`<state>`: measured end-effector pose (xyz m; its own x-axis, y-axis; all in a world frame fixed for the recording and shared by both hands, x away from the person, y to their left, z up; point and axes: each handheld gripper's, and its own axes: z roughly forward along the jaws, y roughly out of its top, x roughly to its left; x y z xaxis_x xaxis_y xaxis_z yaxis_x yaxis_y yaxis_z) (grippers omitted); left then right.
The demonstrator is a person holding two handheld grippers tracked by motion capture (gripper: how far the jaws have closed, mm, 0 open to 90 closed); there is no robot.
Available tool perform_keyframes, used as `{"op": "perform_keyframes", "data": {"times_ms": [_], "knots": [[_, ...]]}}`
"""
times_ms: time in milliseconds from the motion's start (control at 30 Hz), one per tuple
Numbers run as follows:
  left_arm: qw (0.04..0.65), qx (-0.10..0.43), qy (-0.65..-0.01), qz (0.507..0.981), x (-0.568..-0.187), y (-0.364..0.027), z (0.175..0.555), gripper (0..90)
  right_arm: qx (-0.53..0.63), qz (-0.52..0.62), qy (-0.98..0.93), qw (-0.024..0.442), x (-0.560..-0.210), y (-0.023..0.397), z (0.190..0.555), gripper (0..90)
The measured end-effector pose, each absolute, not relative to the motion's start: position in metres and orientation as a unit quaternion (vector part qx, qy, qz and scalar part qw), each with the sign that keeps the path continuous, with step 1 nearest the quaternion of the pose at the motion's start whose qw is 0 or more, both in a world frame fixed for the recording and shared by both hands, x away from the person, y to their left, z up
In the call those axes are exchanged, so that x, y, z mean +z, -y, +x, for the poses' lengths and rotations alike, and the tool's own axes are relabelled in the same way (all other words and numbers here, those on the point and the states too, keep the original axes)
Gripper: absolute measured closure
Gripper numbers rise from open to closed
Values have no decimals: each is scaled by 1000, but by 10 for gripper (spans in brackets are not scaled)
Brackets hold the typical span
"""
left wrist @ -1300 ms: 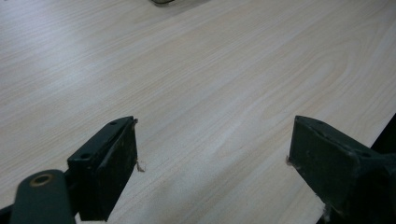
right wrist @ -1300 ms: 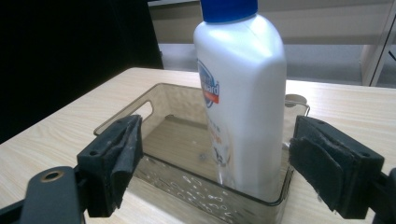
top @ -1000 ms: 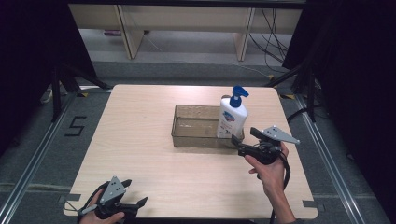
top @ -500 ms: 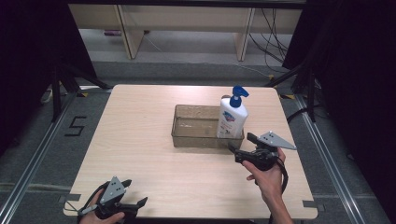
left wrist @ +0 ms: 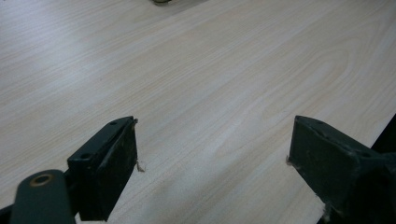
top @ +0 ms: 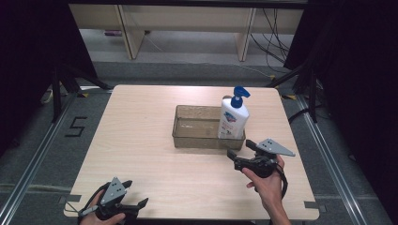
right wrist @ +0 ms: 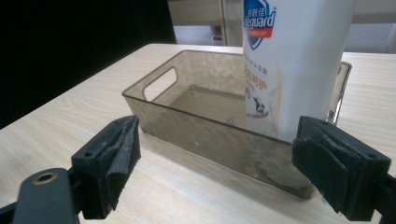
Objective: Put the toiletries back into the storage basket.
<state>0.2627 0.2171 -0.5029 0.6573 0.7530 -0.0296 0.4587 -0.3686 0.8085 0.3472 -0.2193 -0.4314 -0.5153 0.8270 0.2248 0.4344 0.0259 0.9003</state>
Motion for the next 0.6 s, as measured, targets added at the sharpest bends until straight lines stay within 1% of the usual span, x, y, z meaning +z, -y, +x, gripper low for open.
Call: {"op": "perform_keyframes", "data": {"times_ms": [67,167,233,333,367,433,600], "knots": [[411,178,-372,813,-502,-218,263,148,536,440,-694,193,-433,221,348,154],[421,174,-375,808,-503,-217,262,148,535,435,-695,202,-435,221,346,154],[422,174,-375,807,-503,-217,262,148,532,442,-697,190,-434,221,343,154],[422,174,-374,807,-502,-217,262,148,536,433,-699,193,-436,220,340,153],[422,174,-374,807,-503,-217,262,148,541,444,-691,178,-436,218,337,154],[421,174,-375,807,-503,-217,262,148,544,431,-695,188,-437,218,337,153],[420,175,-374,808,-502,-217,263,148,547,428,-698,174,-440,215,330,153]]}}
